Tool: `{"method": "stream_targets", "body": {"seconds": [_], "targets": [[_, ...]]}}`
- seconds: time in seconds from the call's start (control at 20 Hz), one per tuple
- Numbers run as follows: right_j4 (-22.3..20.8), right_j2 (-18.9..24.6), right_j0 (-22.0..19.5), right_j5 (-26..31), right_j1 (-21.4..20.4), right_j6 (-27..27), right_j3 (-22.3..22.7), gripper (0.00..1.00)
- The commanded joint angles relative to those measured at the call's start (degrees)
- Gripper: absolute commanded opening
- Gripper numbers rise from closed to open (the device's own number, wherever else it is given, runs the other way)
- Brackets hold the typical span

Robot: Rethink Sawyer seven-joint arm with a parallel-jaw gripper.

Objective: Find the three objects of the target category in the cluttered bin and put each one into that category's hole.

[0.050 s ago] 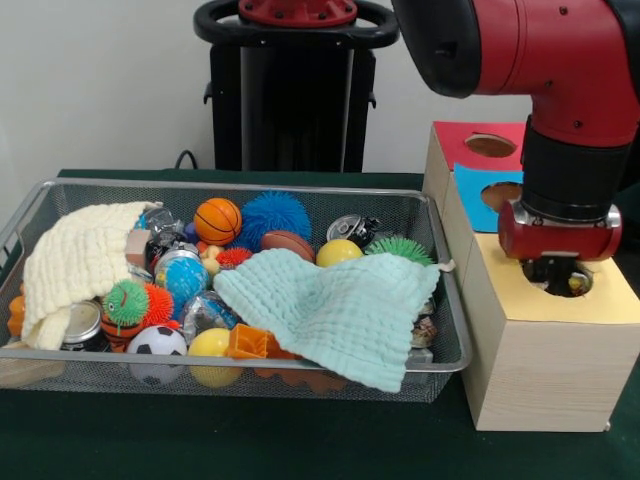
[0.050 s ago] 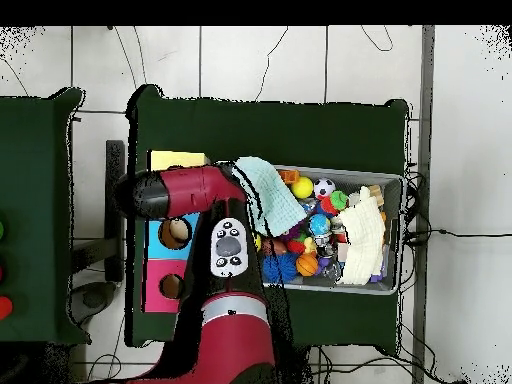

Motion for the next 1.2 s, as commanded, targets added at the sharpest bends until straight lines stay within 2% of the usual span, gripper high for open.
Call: {"method": "stream_targets", "body": {"seconds": [0.05, 0.55, 0.7, 0.95, 1.1, 1.2], "targets": [[0.24, -0.97, 0.19, 9.35, -5.41, 5.34, 4.91, 0.0], [1.88, 1.07, -1.35, 12.52, -8.0, 4.68, 3.47, 0.0], [2.39, 1.22, -1.65, 15.03, -9.02, 4.39, 1.88, 0.0], [1.94, -0.12, -0.82, 24.34, -13.69, 3.37, -0.84, 0.0], [0.86, -0.79, -0.2, 25.69, -16.77, 2.95, -1.58, 0.0], [0.76, 0.37, -0.86, 24.96, -19.22, 0.99, -0.99, 0.0]]}}
